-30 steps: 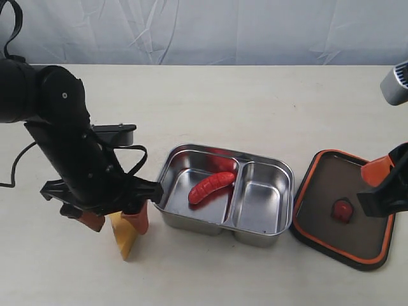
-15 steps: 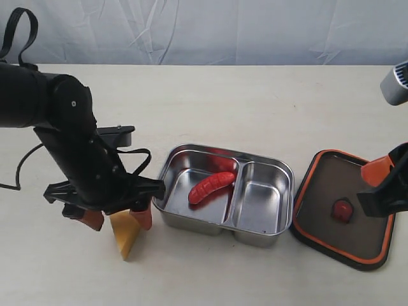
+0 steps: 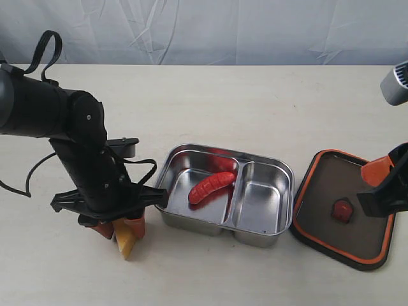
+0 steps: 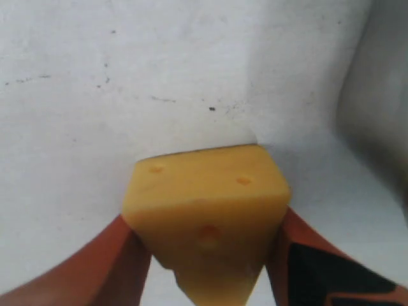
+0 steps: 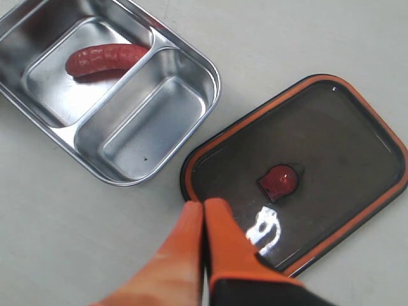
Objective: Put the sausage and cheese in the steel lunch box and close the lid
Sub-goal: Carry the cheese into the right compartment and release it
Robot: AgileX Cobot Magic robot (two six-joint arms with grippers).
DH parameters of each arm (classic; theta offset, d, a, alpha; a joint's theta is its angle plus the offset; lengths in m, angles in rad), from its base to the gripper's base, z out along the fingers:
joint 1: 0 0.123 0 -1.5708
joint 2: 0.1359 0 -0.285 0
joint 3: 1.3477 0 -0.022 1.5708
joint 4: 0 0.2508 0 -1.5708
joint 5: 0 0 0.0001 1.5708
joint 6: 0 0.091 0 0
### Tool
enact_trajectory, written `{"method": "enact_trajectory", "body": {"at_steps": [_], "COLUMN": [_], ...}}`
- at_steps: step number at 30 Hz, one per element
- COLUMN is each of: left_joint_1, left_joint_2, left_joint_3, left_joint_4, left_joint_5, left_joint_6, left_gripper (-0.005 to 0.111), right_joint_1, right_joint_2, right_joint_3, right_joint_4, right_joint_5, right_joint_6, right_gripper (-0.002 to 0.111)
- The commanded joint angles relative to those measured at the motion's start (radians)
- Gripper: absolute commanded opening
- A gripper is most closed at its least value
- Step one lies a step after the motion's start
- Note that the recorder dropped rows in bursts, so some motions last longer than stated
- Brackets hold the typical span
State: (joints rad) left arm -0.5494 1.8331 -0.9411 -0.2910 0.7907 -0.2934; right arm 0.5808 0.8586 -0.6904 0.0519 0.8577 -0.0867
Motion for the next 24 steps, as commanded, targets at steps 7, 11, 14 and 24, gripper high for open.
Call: {"method": "enact_trajectory", "body": {"at_steps": [7, 11, 14, 24], "left_joint_1": [-0.002, -0.002, -0.002, -0.002], "left_joint_2": [-0.051, -0.113, -0.163, -0.291], "left_joint_3": [0.004, 0.004, 0.004, -0.005], "left_joint_4": [0.086, 0.137, 0.139, 0.118], "left_joint_5": [0.073, 0.103, 0.105, 0.105], "left_joint_6": [0.005, -0.017, -0.019, -0.019], "left_gripper": [0.0, 0.0, 0.0, 0.0], "right_joint_1": [0.0, 0.0, 0.0, 0.0], "right_joint_2": [-0.005, -0.005, -0.005, -0.005], "right_joint_3": [-0.007, -0.007, -0.007, -0.007], "right_joint_4": [-0.006, -0.006, -0.006, -0.006], "right_joint_5": [0.01, 0.01, 0.01, 0.026], "right_joint_6": [0.001, 0.001, 0.001, 0.001], "right_gripper": [0.0, 0.0, 0.0, 0.0]}}
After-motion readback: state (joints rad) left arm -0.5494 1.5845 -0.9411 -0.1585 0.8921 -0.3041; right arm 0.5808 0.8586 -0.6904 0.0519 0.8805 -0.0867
